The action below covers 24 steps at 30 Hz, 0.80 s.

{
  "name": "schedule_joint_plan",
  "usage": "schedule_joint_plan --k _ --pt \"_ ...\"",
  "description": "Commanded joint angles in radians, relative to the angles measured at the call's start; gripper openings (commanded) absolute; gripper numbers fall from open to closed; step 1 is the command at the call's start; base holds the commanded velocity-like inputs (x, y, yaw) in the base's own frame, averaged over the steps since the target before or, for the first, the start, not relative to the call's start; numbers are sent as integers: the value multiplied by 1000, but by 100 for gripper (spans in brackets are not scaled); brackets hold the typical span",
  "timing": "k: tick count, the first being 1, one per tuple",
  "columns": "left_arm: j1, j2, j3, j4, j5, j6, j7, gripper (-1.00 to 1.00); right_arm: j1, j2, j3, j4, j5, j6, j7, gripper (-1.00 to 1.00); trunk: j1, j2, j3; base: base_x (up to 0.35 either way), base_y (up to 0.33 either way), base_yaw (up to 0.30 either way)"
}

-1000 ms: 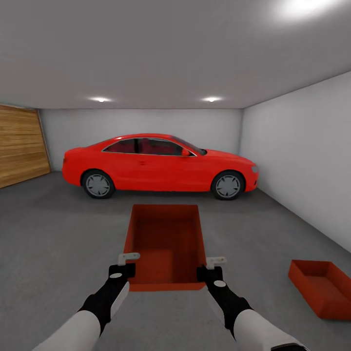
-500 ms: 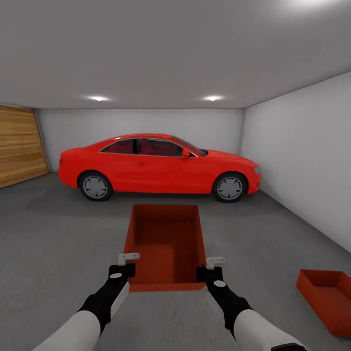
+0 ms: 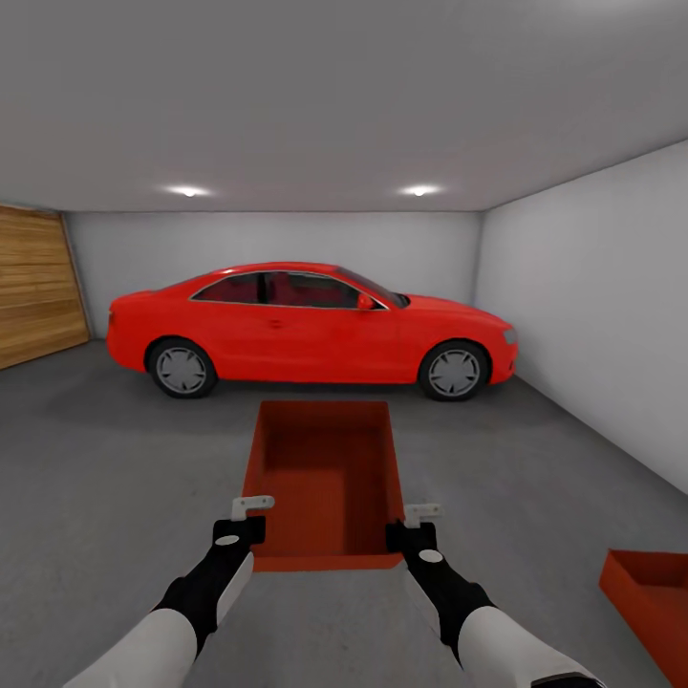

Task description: Move the two storage containers from the living room to the garage. In the garage, place one container on the floor and stack the other container on top of it (either order is fine).

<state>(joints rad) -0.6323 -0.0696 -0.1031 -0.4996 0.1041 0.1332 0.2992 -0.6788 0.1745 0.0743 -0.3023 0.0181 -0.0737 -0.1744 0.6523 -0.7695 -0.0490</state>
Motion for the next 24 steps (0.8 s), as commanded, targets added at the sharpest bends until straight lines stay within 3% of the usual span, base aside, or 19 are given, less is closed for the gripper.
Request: schedule_joint_plan --k 1,24 --pt "-1 17 48 -14 0 6 12 -100 -1 0 -8 3 -3 -3 -7 -100 1 -1 -2 321 0 0" --pt "-1 16 48 -24 0 6 12 -100 -1 0 -8 3 -3 -3 -7 -100 1 -1 -2 298 0 0"
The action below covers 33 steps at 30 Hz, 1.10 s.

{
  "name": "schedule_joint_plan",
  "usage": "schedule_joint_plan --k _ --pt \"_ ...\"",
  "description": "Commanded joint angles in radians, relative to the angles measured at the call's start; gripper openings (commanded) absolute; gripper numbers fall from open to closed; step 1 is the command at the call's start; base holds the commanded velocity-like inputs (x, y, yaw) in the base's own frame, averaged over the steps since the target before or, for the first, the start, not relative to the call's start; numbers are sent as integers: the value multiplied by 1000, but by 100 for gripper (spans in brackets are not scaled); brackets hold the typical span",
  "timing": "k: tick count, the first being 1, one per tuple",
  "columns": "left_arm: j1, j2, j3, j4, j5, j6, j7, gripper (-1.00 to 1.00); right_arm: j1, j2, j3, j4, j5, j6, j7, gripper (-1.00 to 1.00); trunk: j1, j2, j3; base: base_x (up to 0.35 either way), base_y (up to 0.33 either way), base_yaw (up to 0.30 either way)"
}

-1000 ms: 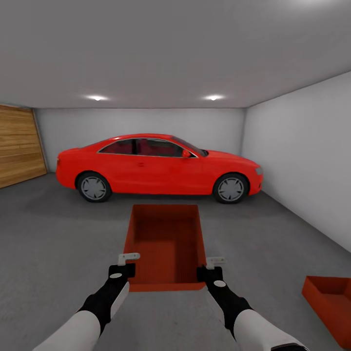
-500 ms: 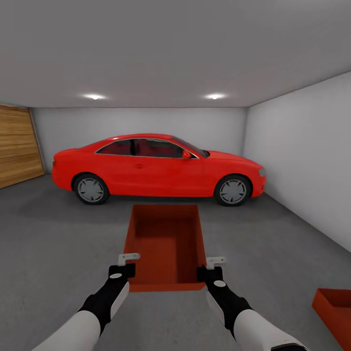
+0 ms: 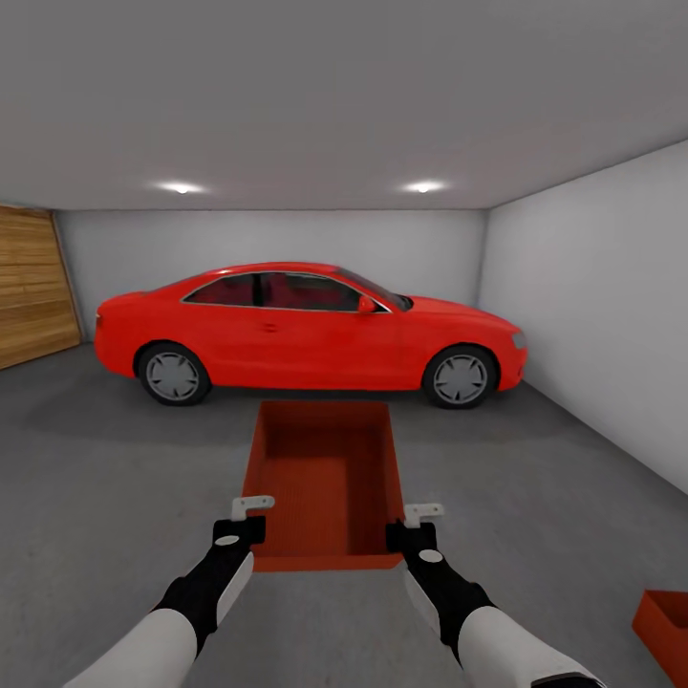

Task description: Move the two storage containers from the living room to the garage. In the garage, place one container on the floor and stack the other container on top of it (either order is fine).

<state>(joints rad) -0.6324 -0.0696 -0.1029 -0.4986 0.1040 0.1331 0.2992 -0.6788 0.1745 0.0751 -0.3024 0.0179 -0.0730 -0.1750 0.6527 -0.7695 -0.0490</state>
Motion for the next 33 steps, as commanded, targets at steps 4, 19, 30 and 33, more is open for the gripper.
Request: schedule_joint_plan --k 4,19,30,33 --pt "-1 16 48 -26 0 7 12 -100 -1 0 -9 3 -3 -5 -7 -100 0 -1 -2 14 0 -2" --pt "-1 16 48 -26 0 7 12 -100 -1 0 -9 3 -4 -2 -11 -100 0 -1 -2 1 0 -232" --pt "-1 16 48 -21 0 7 12 -100 -1 0 -9 3 -4 -3 -11 -100 0 -1 -2 118 21 -287" --pt "-1 16 48 -19 0 7 12 -100 -1 0 -9 3 -4 -4 -11 -100 0 -1 -2 309 107 -287"
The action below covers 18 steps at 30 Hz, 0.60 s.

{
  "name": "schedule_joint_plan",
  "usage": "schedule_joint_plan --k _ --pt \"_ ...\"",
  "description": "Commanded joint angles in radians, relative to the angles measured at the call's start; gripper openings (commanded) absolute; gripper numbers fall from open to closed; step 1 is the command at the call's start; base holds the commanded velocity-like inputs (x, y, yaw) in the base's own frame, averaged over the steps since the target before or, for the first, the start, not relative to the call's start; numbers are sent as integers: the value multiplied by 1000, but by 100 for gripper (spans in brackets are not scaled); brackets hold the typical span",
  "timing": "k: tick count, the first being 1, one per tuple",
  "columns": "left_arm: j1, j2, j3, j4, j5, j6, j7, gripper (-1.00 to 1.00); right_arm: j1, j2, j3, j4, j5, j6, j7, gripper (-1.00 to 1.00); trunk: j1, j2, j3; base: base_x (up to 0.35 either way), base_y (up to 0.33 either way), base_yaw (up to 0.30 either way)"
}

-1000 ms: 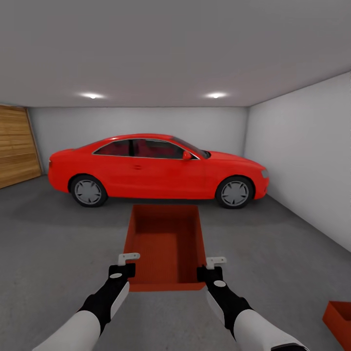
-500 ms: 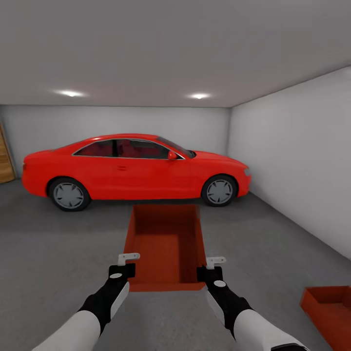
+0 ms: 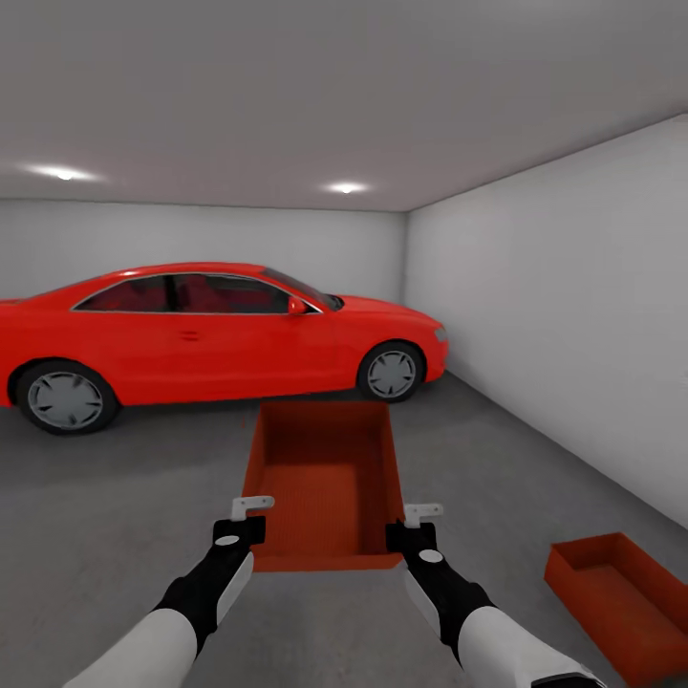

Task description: Move the two storage containers from the living room to the garage. In the garage, place one container on the floor and stack the other container on top of it (either order is fine).

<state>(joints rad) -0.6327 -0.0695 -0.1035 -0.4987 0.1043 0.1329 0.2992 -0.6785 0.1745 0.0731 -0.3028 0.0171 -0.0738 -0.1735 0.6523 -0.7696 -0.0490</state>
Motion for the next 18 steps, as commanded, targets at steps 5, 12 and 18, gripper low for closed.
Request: schedule_joint_plan --k 5,12,18 --pt "-1 16 48 -17 0 8 12 -100 -1 0 -7 4 -3 -2 -12 -100 1 -1 -2 317 151 -287" --pt "-1 16 48 -17 0 8 12 -100 -1 0 -7 4 -3 -1 -12 -100 1 -1 -2 316 182 -287" --pt "-1 16 48 -17 0 8 12 -100 -1 0 -7 4 -3 -1 -12 -100 1 -1 -2 304 212 -287"
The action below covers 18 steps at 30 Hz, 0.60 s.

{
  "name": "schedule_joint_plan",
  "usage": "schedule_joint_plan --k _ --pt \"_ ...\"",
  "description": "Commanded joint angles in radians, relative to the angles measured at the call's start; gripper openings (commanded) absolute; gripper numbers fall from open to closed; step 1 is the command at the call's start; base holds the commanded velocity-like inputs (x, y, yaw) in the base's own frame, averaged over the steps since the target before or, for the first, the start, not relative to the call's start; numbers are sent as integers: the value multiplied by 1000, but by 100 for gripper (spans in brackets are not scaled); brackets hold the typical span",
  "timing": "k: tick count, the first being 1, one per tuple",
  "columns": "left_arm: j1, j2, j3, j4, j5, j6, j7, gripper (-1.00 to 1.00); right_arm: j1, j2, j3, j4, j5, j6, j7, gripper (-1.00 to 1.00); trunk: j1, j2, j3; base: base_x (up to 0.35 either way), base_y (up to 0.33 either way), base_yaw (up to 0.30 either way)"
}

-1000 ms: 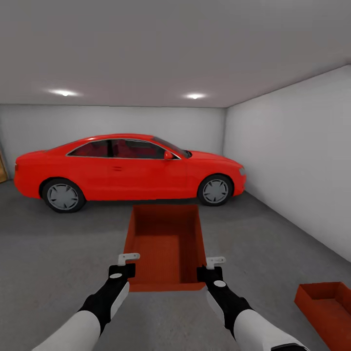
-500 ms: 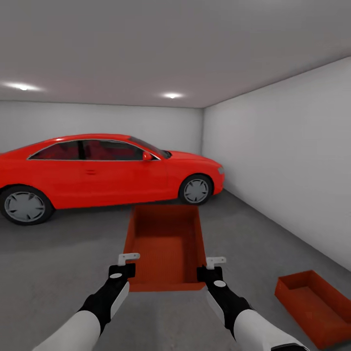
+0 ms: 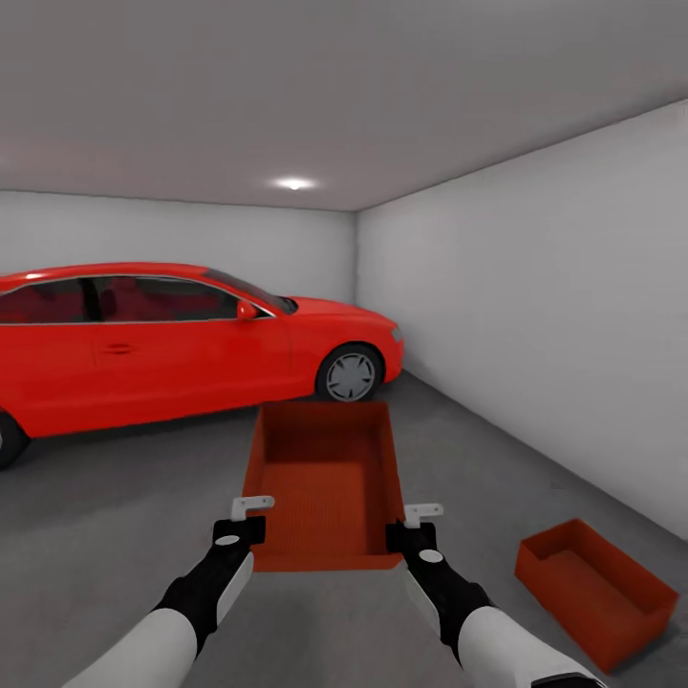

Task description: Move the two storage containers from the living room to the garage. In the garage, place one container on the floor and stack the other container on top of it (either order is fine).

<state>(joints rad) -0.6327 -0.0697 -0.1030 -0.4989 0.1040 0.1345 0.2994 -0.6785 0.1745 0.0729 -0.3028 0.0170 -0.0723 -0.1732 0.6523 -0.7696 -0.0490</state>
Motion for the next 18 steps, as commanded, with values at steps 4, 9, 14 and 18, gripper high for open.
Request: schedule_joint_plan --k 4,9,14,18 --pt "-1 16 48 -17 0 7 12 -100 -1 0 -7 4 -3 -3 -12 -100 1 -1 -2 302 216 -287" --pt "-1 17 48 -17 0 7 12 -100 -1 0 -7 4 -3 -3 -12 -100 1 -1 -2 300 220 -287" --pt "-1 16 48 -16 0 7 12 -100 -1 0 -7 4 -2 -3 -12 -100 1 -1 -2 298 224 -287" --pt "-1 16 47 -15 0 7 12 -100 -1 0 -7 4 -2 -3 -12 -100 1 -1 -2 297 224 -287"
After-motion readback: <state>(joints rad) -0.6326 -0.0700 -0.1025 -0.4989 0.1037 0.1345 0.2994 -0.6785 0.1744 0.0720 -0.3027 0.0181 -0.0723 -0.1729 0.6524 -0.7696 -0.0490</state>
